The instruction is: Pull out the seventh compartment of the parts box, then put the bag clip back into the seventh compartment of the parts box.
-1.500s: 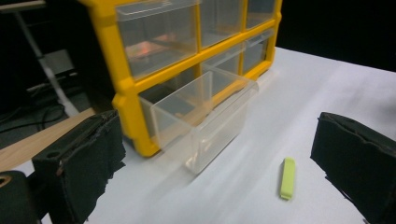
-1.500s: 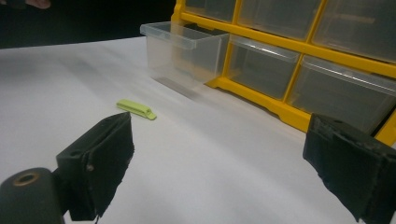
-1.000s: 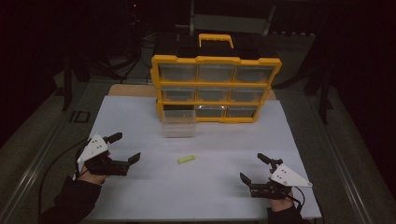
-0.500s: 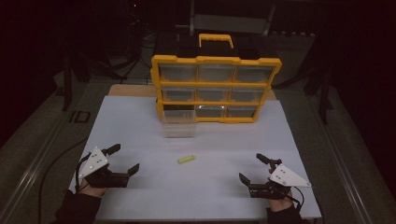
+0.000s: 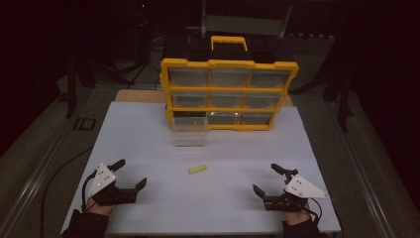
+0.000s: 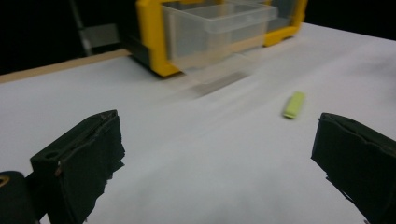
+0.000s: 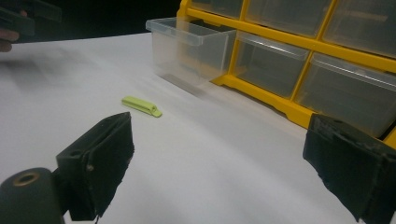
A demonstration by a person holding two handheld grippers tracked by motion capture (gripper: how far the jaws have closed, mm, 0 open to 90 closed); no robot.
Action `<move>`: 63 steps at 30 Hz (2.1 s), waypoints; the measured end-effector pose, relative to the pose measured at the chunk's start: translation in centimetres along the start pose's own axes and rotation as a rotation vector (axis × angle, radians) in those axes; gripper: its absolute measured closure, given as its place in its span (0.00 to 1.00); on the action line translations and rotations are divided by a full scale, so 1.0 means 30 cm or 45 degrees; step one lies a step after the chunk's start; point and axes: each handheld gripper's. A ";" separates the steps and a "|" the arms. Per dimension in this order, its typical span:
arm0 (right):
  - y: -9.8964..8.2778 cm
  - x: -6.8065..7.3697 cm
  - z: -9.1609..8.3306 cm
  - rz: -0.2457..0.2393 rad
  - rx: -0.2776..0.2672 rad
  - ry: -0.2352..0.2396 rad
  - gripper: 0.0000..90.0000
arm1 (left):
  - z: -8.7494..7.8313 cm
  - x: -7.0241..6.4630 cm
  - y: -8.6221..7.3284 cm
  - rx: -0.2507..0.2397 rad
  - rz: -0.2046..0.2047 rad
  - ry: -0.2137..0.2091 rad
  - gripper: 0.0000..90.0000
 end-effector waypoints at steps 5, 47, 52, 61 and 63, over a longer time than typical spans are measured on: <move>-0.002 -0.003 -0.002 0.007 0.002 0.000 0.10 | -0.005 0.014 -0.020 0.001 -0.008 0.076 0.02; 0.021 0.006 -0.003 0.029 0.050 0.054 0.09 | -0.007 -0.001 -0.039 -0.019 -0.020 0.111 0.02; 0.036 0.000 -0.008 0.066 0.062 0.080 0.09 | -0.010 -0.001 -0.036 -0.027 -0.025 0.109 0.02; 0.103 0.007 -0.012 0.079 0.068 0.089 0.09 | -0.012 -0.002 -0.035 -0.035 -0.033 0.103 0.02; 0.122 0.012 -0.005 0.074 0.080 0.108 0.09 | -0.013 -0.001 -0.035 -0.035 -0.033 0.104 0.02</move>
Point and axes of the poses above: each handheld gripper's, and its own axes: z roughly forward along the jaws, y roughly out of its top, x roughly to its left, and after that the axes turned 8 degrees about -x, right-handed
